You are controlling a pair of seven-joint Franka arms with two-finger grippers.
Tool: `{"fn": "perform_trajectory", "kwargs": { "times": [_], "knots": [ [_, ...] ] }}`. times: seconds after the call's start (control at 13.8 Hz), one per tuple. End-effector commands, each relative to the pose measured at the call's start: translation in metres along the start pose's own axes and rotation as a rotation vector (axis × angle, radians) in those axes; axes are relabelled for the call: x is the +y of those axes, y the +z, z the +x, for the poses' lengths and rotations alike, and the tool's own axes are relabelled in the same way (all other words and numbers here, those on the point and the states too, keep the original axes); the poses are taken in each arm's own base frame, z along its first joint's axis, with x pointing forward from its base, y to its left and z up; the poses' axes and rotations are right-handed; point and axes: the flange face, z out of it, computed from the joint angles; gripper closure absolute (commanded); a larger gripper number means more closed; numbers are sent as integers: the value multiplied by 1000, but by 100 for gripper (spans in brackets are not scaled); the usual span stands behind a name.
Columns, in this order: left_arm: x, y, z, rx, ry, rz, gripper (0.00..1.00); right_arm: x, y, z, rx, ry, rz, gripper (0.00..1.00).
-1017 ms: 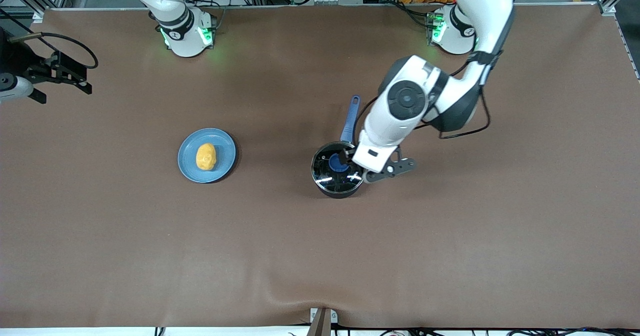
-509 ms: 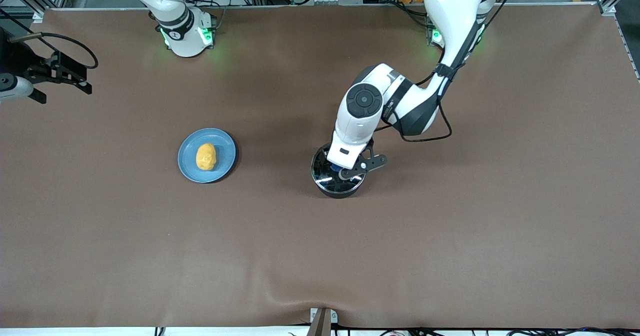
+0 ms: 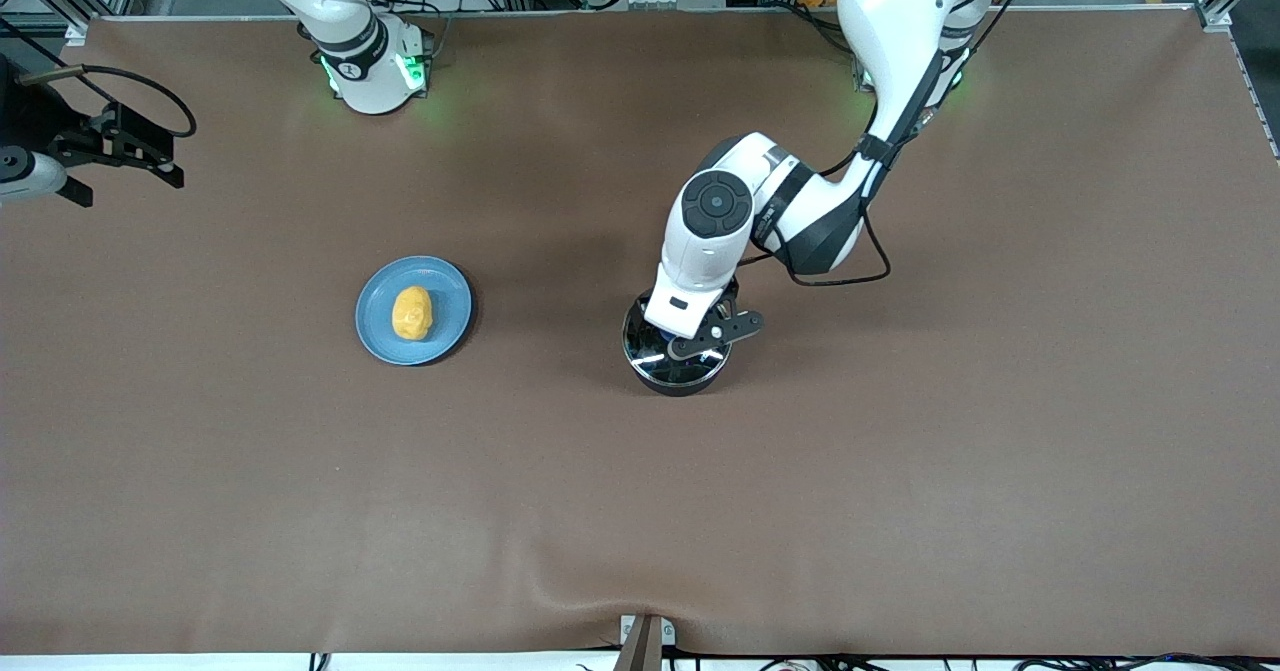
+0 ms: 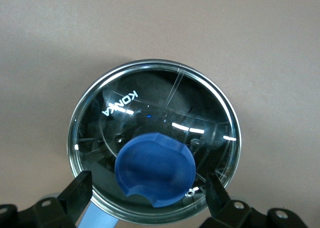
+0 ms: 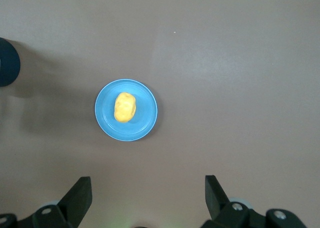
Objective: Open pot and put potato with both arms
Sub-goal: 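Lower the left gripper and grasp the blue knob of the lid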
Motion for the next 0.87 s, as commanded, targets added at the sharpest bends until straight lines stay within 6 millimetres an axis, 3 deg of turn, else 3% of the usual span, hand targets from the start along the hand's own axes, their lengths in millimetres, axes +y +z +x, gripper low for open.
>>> {"fn": "perform_trajectory", "kwargs": {
  "times": [0.0, 0.58, 0.8],
  "knots": [
    [9, 8, 3, 28, 1, 3, 0, -2, -2, 0, -10, 11, 15, 0],
    [8, 17, 1, 26, 9, 16, 0, -2, -1, 0, -10, 11, 15, 0],
    [8, 16, 2, 31, 11, 18, 26, -1, -1, 0, -10, 14, 15, 0]
  ]
}}
